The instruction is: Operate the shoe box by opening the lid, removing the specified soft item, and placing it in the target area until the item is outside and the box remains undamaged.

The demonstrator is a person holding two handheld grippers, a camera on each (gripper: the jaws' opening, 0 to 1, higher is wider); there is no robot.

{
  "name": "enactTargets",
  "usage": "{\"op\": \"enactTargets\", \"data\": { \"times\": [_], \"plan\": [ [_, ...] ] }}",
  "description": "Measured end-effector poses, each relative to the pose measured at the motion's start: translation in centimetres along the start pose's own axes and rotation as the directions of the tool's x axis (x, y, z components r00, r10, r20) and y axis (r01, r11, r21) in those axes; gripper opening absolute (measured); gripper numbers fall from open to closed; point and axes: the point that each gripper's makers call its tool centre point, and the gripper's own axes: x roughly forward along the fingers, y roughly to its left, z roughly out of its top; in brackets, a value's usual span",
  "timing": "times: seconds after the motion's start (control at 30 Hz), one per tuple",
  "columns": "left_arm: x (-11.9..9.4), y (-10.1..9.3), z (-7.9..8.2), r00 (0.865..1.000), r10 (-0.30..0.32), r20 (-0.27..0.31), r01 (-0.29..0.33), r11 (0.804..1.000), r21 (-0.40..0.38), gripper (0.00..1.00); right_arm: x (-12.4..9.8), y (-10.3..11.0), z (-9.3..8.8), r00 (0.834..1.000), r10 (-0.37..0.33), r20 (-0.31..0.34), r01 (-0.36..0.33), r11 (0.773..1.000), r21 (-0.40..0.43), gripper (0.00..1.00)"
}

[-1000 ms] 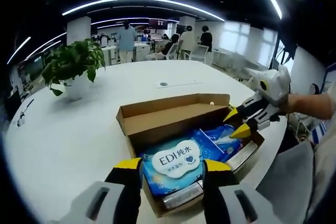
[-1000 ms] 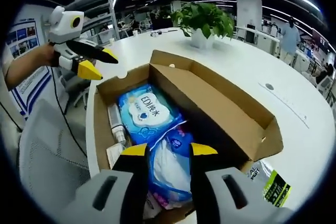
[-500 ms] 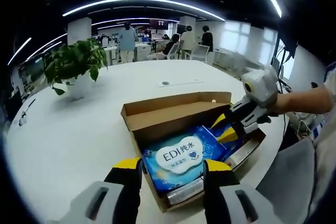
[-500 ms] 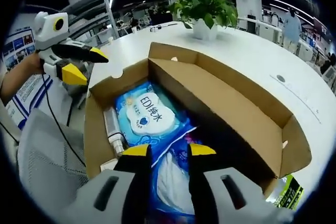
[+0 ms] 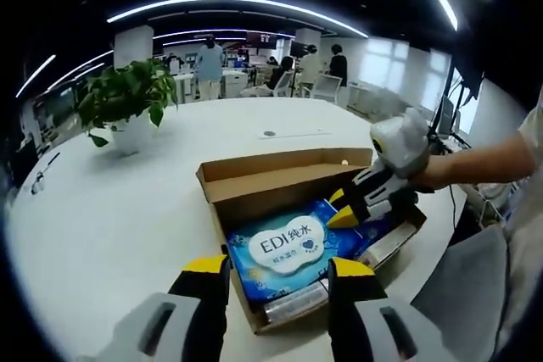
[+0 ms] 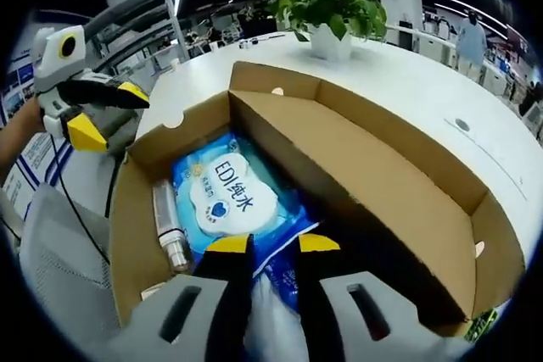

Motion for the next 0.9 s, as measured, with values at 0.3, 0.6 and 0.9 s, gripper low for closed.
{"op": "enactTargets", "data": {
  "times": [0.3, 0.6, 0.9],
  "plan": [
    [-0.2, 0.0, -0.1, 1.000, 0.009, 0.002, -0.009, 1.000, -0.002, 0.47, -0.3, -0.1, 0.2, 1.000, -0.031, 0.005, 0.031, 1.000, 0.000, 0.05],
    [0.0, -0.4, 0.0, 1.000, 0.001, -0.005, -0.001, 1.000, 0.009, 0.46, -1.1, 0.3, 0.7, 0.998, -0.051, 0.022, 0.050, 0.998, 0.033, 0.00],
    [0.0, -0.5, 0.3, 1.000, 0.000, -0.001, 0.000, 1.000, 0.014, 0.46, -2.0, 0.6, 1.5, 0.997, -0.057, 0.052, 0.054, 0.996, 0.073, 0.00]
  ]
}}
